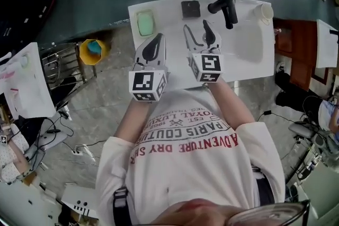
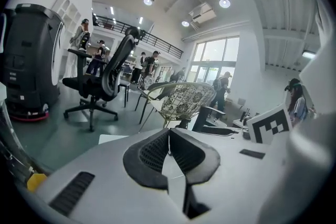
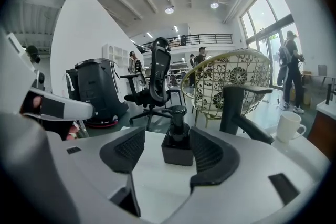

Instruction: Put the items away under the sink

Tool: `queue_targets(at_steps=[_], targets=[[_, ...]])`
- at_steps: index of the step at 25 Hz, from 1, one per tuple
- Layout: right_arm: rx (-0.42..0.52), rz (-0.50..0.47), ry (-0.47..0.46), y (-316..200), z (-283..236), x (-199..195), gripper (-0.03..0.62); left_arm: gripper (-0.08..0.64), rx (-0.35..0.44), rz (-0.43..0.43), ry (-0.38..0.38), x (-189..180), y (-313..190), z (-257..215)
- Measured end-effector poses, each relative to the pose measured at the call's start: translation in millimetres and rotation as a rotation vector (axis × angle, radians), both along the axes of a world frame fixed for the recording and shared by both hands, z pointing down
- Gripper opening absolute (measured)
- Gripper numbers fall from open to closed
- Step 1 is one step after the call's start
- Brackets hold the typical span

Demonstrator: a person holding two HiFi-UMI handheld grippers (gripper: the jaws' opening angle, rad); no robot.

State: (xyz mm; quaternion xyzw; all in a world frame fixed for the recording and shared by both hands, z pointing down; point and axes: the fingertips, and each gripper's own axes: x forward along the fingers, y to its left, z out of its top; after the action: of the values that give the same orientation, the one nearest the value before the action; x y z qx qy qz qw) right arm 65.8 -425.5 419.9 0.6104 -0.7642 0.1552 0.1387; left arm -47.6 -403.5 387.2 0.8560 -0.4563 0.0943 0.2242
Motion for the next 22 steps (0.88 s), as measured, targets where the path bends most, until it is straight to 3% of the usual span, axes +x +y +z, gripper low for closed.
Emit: queue_targets(at_steps=[5,10,22], targets=[[-0.052,0.018,-0.007,-24,38,4,0.308,0.028,-0.047,-0.039,-0.035,0,-3,33],[-0.013,0.061,0.014,-53,56,10,0.374,0.028,-0.075,-0.057,-0.047,6,-3,52],[-0.057,0.077,0.079,-82,95,5,0.379,0.027,-0.114,-0.122,-0.059,-5,-15,70]])
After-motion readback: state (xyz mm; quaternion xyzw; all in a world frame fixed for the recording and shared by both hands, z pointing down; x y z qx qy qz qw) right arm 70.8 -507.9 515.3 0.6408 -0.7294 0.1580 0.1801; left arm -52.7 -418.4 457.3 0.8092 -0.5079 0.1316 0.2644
